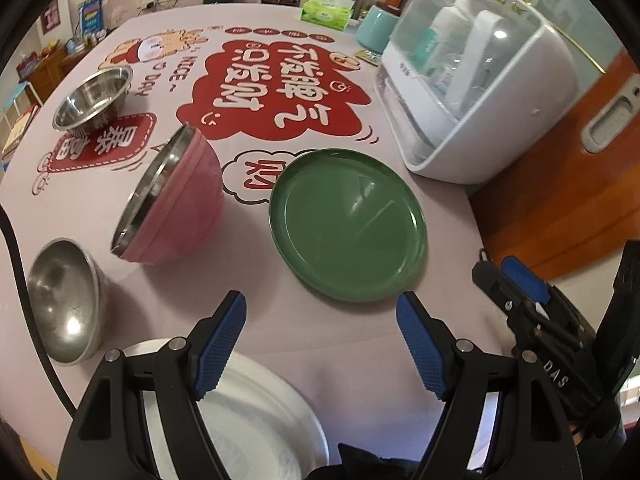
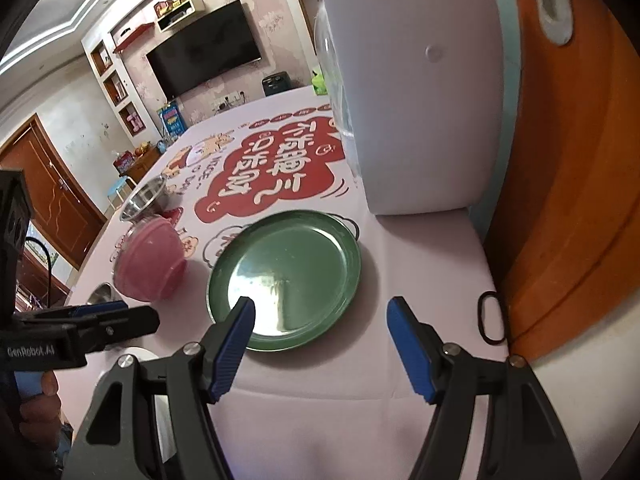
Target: Organize plates and bowls
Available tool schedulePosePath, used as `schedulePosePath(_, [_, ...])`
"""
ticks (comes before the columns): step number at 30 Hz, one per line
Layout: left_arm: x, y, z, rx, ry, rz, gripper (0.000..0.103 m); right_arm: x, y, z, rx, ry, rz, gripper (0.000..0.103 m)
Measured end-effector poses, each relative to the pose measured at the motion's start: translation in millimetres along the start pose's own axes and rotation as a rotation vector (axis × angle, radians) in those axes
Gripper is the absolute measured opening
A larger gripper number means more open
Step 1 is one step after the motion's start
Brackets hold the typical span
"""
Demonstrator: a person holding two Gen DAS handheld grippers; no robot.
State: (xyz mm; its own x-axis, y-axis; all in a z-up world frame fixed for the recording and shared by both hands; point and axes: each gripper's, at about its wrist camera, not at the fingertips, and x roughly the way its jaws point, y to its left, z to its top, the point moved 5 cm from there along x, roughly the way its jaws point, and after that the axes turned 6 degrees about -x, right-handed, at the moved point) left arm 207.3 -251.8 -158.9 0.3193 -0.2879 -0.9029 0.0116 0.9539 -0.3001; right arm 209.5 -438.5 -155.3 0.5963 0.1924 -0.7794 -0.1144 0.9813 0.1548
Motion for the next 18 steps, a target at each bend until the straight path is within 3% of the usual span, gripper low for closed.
schedulePosePath(18, [91.6,15.9,16.3,-0.116,0.071,0.063,0.076,76.3,-1.4,-11.8,-0.056,0.095,0.046,0.069])
